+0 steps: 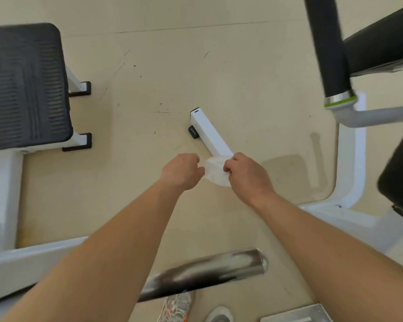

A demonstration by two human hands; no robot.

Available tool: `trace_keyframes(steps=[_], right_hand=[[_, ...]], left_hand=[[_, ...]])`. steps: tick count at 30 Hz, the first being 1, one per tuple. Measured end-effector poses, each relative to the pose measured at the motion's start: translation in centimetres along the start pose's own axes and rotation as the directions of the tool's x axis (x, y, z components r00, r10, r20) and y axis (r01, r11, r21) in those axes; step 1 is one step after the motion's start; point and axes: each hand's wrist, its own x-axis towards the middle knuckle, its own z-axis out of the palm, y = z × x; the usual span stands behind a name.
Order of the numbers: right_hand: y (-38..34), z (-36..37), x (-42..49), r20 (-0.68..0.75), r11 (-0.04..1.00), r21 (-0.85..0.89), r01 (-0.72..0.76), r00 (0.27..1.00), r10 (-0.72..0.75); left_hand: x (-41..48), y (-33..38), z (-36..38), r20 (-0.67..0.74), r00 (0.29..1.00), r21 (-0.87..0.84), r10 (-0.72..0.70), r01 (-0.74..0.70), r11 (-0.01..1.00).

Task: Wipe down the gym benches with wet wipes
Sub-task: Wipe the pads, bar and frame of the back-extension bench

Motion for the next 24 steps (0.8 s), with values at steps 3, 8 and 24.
trace_keyframes(steps=[3,8,24], right_hand=[[-1.4,-3.9,-3.1,0.003,1.0,0.004,-0.005,1.0,0.005],[-3.5,-11.3,-8.0,-0.003,1.0,0.028,-0.013,1.0,0.013],[-7.8,-33.6,-25.7,-0.036,0.967,0.151,-0.203,0.977,0.211]], left_hand=[[-4.0,0.8,-2.4,0.023,1.0,0.014,0.006,-0.006,1.0],[-10.7,2.9,-7.6,0.046,0.999,0.039,-0.002,0.0,0.999],[-31.4,13.4,-24.1,0.088,0.993,0.05,0.08,-0.085,0.995]])
